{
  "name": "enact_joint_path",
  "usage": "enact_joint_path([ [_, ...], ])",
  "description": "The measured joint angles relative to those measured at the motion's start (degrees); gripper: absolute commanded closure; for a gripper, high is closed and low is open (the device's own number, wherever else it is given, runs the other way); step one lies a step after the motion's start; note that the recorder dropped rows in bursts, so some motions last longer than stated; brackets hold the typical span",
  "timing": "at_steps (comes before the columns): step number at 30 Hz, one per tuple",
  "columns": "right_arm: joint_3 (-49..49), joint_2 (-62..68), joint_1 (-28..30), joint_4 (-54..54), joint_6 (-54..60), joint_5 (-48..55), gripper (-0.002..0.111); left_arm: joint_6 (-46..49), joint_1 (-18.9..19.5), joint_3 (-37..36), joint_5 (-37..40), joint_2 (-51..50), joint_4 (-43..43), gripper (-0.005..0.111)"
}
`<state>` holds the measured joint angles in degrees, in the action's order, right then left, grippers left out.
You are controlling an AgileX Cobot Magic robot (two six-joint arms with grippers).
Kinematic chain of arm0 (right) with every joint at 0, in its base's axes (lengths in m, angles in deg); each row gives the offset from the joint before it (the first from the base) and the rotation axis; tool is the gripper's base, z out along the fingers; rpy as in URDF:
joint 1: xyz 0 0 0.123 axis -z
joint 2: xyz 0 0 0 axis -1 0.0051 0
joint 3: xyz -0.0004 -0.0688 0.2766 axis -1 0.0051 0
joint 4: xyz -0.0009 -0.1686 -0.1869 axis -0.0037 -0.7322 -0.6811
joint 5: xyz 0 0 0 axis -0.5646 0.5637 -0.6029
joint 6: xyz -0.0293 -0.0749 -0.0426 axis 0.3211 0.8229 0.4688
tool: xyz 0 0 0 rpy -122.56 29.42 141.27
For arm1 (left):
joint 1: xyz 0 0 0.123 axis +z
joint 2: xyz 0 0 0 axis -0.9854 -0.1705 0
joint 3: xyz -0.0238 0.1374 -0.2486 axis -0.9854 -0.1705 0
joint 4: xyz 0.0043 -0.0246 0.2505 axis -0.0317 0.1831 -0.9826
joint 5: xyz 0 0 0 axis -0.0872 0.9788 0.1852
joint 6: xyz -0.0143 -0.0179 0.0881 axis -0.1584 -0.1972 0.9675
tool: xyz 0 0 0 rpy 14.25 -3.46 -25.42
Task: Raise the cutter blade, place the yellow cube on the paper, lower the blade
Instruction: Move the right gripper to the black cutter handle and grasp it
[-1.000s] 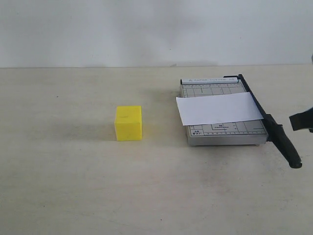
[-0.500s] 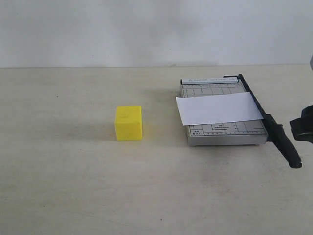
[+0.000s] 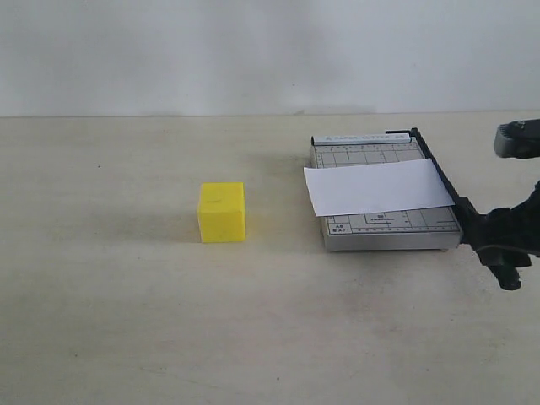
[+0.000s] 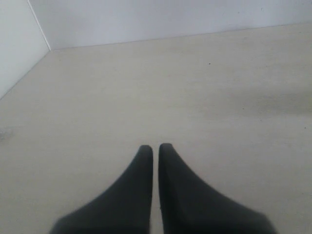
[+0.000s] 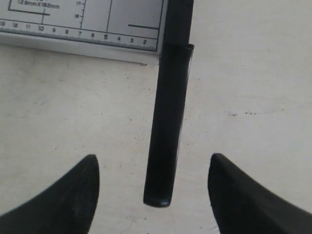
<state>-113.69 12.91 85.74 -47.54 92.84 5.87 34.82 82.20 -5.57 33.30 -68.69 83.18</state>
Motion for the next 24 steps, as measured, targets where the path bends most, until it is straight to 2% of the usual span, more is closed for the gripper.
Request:
enact_joint_path([
  [20, -0.1, 10.3, 0.0, 0.2, 2.1, -7.3, 0.048, 0.0, 0.0, 0.0, 0.0, 0.0, 0.0, 0.102],
  [22, -0.1, 10.7, 0.0, 0.2, 2.3, -7.6, 0.052, 0.0, 0.0, 0.0, 0.0, 0.0, 0.0, 0.102],
  [24, -0.1, 11.2, 0.0, 0.2, 2.4, -8.1, 0.062, 0.0, 0.0, 0.0, 0.0, 0.0, 0.0, 0.102],
])
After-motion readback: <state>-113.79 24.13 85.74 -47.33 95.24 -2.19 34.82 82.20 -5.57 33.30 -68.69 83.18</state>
